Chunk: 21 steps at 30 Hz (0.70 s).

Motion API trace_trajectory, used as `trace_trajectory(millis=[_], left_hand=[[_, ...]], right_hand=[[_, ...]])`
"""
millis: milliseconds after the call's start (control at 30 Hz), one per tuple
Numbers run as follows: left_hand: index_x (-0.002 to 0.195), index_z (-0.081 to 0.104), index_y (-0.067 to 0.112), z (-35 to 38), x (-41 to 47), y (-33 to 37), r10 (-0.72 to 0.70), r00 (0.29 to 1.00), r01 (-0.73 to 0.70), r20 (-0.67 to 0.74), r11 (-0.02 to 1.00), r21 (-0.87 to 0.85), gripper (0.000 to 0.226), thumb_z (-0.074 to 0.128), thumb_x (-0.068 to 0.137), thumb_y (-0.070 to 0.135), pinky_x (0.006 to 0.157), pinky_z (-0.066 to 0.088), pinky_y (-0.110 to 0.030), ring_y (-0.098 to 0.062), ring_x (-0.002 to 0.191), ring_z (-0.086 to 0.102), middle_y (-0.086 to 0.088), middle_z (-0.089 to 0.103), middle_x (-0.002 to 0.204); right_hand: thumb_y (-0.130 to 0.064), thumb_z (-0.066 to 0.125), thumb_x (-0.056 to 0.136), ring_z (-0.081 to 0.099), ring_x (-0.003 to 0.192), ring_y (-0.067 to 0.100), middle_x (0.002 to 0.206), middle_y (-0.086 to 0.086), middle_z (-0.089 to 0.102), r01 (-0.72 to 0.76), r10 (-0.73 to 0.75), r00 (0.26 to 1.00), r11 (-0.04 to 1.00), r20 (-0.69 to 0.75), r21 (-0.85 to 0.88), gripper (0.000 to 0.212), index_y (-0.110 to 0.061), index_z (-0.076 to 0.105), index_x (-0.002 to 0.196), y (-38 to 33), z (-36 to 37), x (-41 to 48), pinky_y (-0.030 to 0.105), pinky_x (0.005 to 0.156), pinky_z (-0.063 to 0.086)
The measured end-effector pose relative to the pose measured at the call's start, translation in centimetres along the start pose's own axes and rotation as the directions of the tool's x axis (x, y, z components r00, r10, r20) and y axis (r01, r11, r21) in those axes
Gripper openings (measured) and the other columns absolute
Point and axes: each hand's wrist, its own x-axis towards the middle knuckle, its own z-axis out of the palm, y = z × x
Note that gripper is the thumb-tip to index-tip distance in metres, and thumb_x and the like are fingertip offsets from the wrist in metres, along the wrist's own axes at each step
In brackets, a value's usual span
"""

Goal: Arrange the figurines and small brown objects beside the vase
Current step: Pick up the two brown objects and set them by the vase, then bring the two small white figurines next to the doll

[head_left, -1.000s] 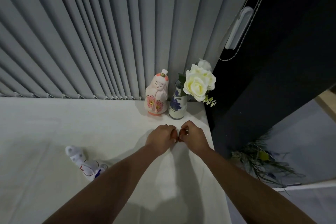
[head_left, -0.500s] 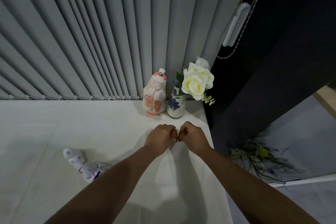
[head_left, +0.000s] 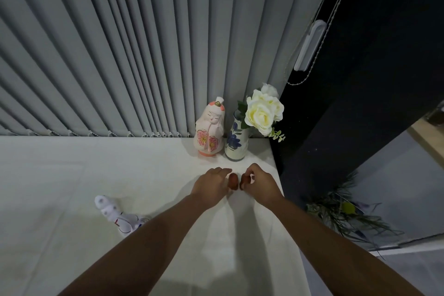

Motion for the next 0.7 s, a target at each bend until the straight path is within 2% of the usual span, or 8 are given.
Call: trace_trajectory(millis=[67,167,300,400,500,567,600,700], left_hand=[[0.139,0.040,0.022,-0.6,-0.6,-0.7,-0.003,1.000,0.003,-0.017,1.000,0.016,0.052,0.057,0.090,0.026,0.104,0.042,-0.037,-0.024,0.128,0.045,-0.004,0.051,0.140],[0.138,0.042,0.022,-1.7,-1.8,-1.8,-0.010,0.998,0.011,-0.063,1.000,0.025,0.049,0.056,0.091,0.025,0.104,0.042,-0.037,-0.023,0.127,0.046,-0.003,0.051,0.139],[0.136,0.045,0.021,-3.3,-4.2,-3.7,-0.025,0.992,0.031,-0.120,0.998,0.052,0.045,0.053,0.092,0.023,0.103,0.042,-0.036,-0.022,0.127,0.046,-0.002,0.053,0.137],[0.134,0.047,0.021,-4.2,-6.4,-5.7,-0.045,0.989,0.055,-0.142,0.997,0.062,0.041,0.051,0.093,0.021,0.102,0.041,-0.035,-0.022,0.127,0.046,-0.002,0.054,0.136],[0.131,0.050,0.021,-5.2,-8.4,-8.0,-0.062,0.983,0.077,-0.171,0.994,0.082,0.038,0.049,0.094,0.021,0.100,0.041,-0.034,-0.021,0.125,0.048,-0.001,0.057,0.133],[0.130,0.052,0.021,-6.0,-9.7,-9.5,-0.077,0.979,0.094,-0.188,0.992,0.086,0.036,0.049,0.094,0.022,0.099,0.043,-0.034,-0.021,0.123,0.050,-0.001,0.058,0.131],[0.129,0.053,0.021,-6.5,-10.4,-10.3,-0.084,0.977,0.102,-0.197,0.991,0.085,0.035,0.049,0.094,0.022,0.098,0.044,-0.035,-0.022,0.122,0.050,-0.001,0.059,0.130],[0.127,0.055,0.020,-8.0,-12.1,-13.0,-0.101,0.965,0.123,-0.240,0.990,0.075,0.034,0.050,0.094,0.020,0.098,0.046,-0.036,-0.023,0.120,0.053,-0.003,0.062,0.128]], right_hand=[[-0.014,0.059,0.082,0.060,0.082,0.022,0.080,-0.004,0.061,0.012,-0.013,1.000,0.999,-0.015,-0.052,0.012,-0.020,0.051,0.089,-0.4,-0.2,-0.7,0.036,0.069,0.049],[-0.019,0.058,0.083,0.058,0.083,0.020,0.087,-0.004,0.059,0.020,-0.028,0.997,0.995,-0.074,-0.101,0.016,-0.025,0.050,0.096,-1.0,-0.2,-2.0,0.034,0.064,0.046],[-0.015,0.059,0.082,0.057,0.093,0.020,0.090,-0.005,0.057,0.051,-0.060,0.992,0.995,-0.109,-0.084,0.032,-0.021,0.053,0.113,-2.5,0.6,-4.0,0.035,0.070,0.050],[-0.015,0.061,0.079,0.056,0.095,0.021,0.088,-0.006,0.058,0.104,-0.114,0.988,0.990,-0.107,-0.093,0.028,-0.023,0.054,0.105,-3.7,2.2,-5.4,0.036,0.071,0.052],[-0.019,0.066,0.079,0.046,0.110,0.016,0.099,-0.009,0.052,0.123,-0.128,0.988,0.990,-0.082,-0.064,0.043,-0.025,0.051,0.119,-5.5,4.3,-6.6,0.033,0.078,0.050],[-0.021,0.066,0.082,0.038,0.110,0.011,0.108,-0.004,0.047,0.116,-0.120,0.989,0.992,-0.083,-0.054,0.046,-0.024,0.050,0.125,-6.9,5.8,-7.5,0.033,0.086,0.049],[-0.022,0.065,0.084,0.037,0.111,0.010,0.111,-0.003,0.045,0.115,-0.118,0.991,0.993,-0.070,-0.040,0.045,-0.023,0.050,0.126,-7.7,6.5,-8.0,0.033,0.089,0.049],[-0.028,0.064,0.086,0.042,0.127,0.016,0.133,-0.003,0.052,0.159,-0.159,0.987,0.987,-0.009,-0.005,0.042,-0.023,0.051,0.126,-9.9,9.1,-9.4,0.032,0.099,0.043]])
